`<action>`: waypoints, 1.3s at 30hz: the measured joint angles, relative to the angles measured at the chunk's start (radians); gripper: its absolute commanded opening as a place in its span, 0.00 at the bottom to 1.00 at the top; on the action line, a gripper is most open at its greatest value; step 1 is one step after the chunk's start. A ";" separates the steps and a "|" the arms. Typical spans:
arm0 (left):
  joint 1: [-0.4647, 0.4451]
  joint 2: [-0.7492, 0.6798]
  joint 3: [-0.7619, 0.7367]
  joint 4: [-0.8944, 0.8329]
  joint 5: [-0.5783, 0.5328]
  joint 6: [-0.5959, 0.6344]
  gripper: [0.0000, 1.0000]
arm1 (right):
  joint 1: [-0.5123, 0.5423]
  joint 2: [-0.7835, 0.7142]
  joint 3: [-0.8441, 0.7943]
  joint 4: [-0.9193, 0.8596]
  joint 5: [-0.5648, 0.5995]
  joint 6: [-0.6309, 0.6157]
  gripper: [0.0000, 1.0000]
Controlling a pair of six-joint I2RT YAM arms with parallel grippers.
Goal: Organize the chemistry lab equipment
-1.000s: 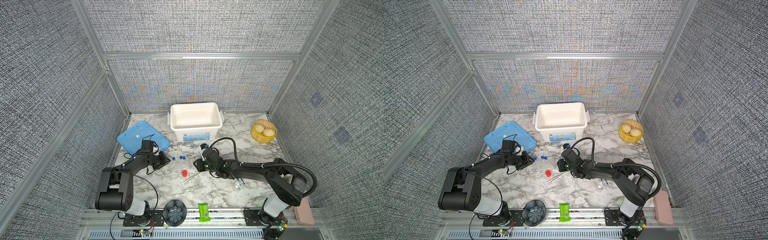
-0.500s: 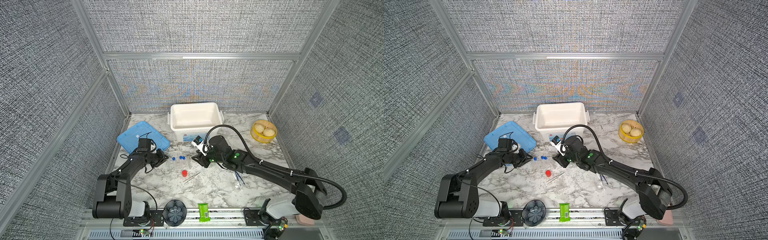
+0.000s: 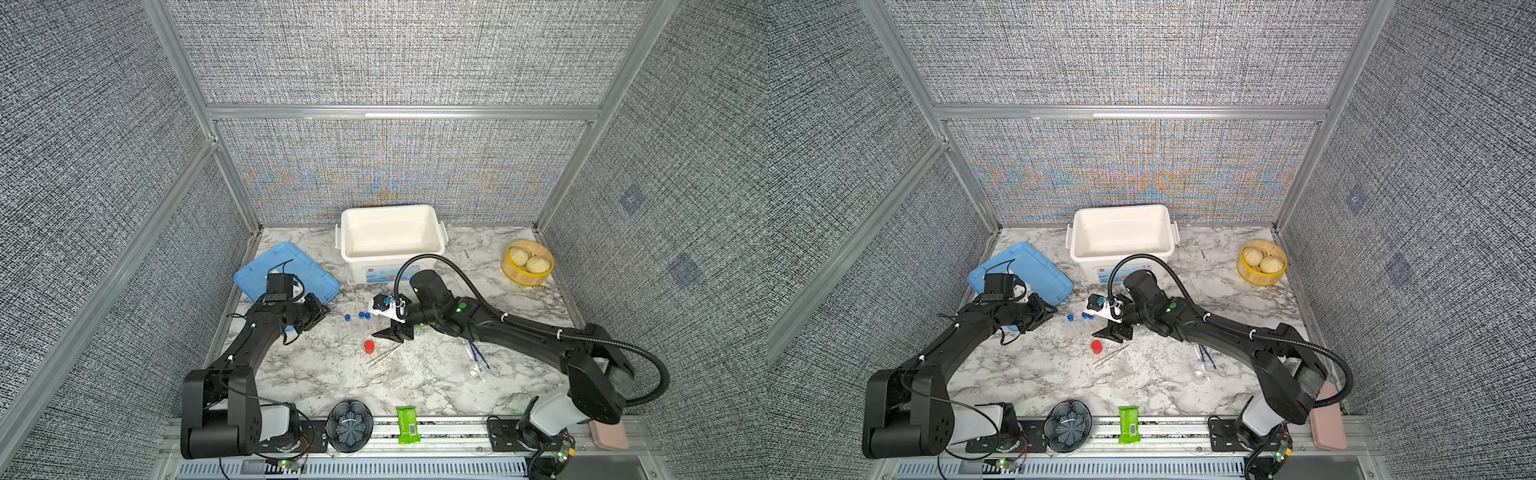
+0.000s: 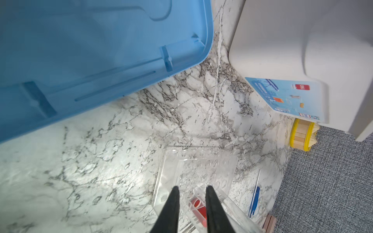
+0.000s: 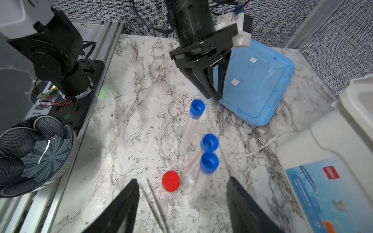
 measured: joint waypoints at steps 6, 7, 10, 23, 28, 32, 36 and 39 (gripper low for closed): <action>0.015 -0.027 0.000 -0.029 -0.013 0.000 0.26 | 0.000 0.071 0.037 0.037 0.023 0.000 0.61; 0.016 -0.027 0.000 -0.032 -0.014 0.000 0.26 | 0.000 0.079 0.042 0.037 0.027 0.000 0.59; 0.019 -0.027 0.000 -0.034 -0.014 0.000 0.26 | -0.001 0.093 0.048 0.043 0.040 0.001 0.51; 0.021 -0.019 -0.002 -0.034 -0.011 -0.001 0.26 | -0.023 0.106 0.045 0.078 0.049 0.079 0.24; 0.021 -0.021 -0.008 -0.034 -0.010 -0.001 0.26 | -0.037 0.097 0.026 0.092 0.049 0.112 0.20; 0.021 -0.021 -0.005 -0.037 -0.010 -0.001 0.26 | -0.042 0.085 0.004 0.111 0.049 0.132 0.19; 0.021 -0.021 -0.003 -0.047 -0.010 -0.001 0.26 | -0.048 0.077 -0.010 0.131 0.034 0.142 0.25; 0.021 -0.021 0.000 -0.055 -0.010 -0.001 0.26 | -0.051 0.077 -0.020 0.148 0.010 0.143 0.36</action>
